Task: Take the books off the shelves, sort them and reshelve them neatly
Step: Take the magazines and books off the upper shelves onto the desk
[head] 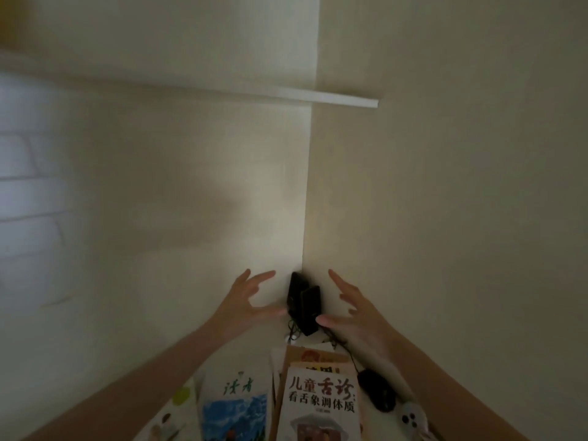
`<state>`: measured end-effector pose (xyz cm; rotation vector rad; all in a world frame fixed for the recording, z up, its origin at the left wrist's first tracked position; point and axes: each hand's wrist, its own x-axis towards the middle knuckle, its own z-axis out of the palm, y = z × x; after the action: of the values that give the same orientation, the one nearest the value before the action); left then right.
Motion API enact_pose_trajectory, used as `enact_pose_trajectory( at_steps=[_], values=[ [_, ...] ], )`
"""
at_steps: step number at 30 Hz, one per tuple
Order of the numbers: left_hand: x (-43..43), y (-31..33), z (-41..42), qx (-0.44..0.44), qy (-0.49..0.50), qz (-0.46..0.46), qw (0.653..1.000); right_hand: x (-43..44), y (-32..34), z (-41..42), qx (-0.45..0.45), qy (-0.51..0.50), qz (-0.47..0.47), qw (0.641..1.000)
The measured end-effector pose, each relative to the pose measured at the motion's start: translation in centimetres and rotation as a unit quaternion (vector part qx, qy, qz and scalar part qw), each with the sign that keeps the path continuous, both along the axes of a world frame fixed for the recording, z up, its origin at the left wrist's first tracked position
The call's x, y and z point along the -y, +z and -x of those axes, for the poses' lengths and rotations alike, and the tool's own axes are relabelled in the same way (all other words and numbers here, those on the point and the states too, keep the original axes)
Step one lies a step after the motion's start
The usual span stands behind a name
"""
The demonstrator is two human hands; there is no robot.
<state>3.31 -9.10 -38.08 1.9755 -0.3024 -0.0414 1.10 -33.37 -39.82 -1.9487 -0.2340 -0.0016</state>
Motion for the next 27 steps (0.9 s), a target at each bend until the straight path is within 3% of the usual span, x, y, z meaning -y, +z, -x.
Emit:
enact_pose_trajectory(
  at_steps=[4,12,18,27],
  values=[
    [-2.2,6.5,2.1,0.059,0.008,0.023,0.998,-3.0,7.1,0.9,0.042,0.053,-0.056,0.996],
    [-8.0,17.5,8.8,0.193,0.048,0.030,0.980,-11.3,18.7,3.2,0.148,0.160,-0.055,0.974],
    [-13.3,23.8,13.4,0.279,0.154,0.023,0.948,-18.4,24.6,4.1,0.211,0.240,-0.074,0.944],
    [-23.3,29.6,20.4,0.330,0.277,0.009,0.902,-29.2,31.8,4.4,0.252,0.340,-0.135,0.896]
  ],
)
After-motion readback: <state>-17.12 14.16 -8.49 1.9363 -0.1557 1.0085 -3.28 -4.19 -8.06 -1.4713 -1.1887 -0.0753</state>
